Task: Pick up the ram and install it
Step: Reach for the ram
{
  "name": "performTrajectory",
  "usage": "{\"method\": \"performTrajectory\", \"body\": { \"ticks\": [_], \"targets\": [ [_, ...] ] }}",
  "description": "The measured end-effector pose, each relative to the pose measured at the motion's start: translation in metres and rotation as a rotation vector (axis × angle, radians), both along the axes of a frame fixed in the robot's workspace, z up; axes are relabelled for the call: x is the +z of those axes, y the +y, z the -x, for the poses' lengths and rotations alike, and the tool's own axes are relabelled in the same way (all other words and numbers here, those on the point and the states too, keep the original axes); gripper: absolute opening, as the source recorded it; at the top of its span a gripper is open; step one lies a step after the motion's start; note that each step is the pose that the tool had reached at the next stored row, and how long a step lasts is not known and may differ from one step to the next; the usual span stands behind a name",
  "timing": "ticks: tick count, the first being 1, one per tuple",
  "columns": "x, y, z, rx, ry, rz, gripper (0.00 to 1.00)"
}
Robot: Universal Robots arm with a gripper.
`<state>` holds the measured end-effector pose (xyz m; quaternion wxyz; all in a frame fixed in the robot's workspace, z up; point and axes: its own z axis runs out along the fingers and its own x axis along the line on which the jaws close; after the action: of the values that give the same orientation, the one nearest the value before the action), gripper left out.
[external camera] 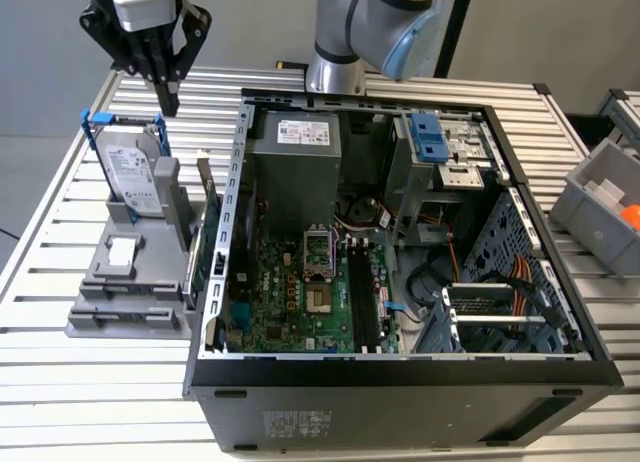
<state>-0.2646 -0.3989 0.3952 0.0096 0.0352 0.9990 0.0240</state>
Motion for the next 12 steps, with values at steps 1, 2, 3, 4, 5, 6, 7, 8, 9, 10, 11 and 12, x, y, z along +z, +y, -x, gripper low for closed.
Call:
{"method": "performTrajectory", "body": {
  "ticks": [1, 2, 3, 4, 5, 6, 7, 8, 9, 10, 11, 12],
  "targets": [
    [0.0, 0.0, 0.0013, 0.0, 0.0, 0.0, 0.0],
    [0.0, 0.0, 0.0023, 0.0, 0.0001, 0.0, 0.0],
    [0.0, 0.0, 0.0032, 0.0, 0.0, 0.0, 0.0],
    [0.0, 0.0, 0.0041, 0.0, 0.0, 0.0, 0.0],
    [0.0, 0.0, 0.0052, 0.0, 0.0, 0.0, 0.0],
    [0.0, 0.0, 0.0063, 0.0, 0.0, 0.0, 0.0],
    [0.0, 0.0, 0.0077, 0.0, 0.0, 0.0, 0.0],
    [0.0, 0.0, 0.009, 0.0, 0.0, 0.0, 0.0],
    [0.0, 0.0, 0.0102, 0.0, 0.0, 0.0, 0.0],
    [0.0, 0.0, 0.0115, 0.0, 0.0, 0.0, 0.0],
    [0.0, 0.0, 0.0127, 0.0, 0.0, 0.0, 0.0],
    [0.0, 0.0, 0.0138, 0.0, 0.0, 0.0, 0.0]
  ]
}}
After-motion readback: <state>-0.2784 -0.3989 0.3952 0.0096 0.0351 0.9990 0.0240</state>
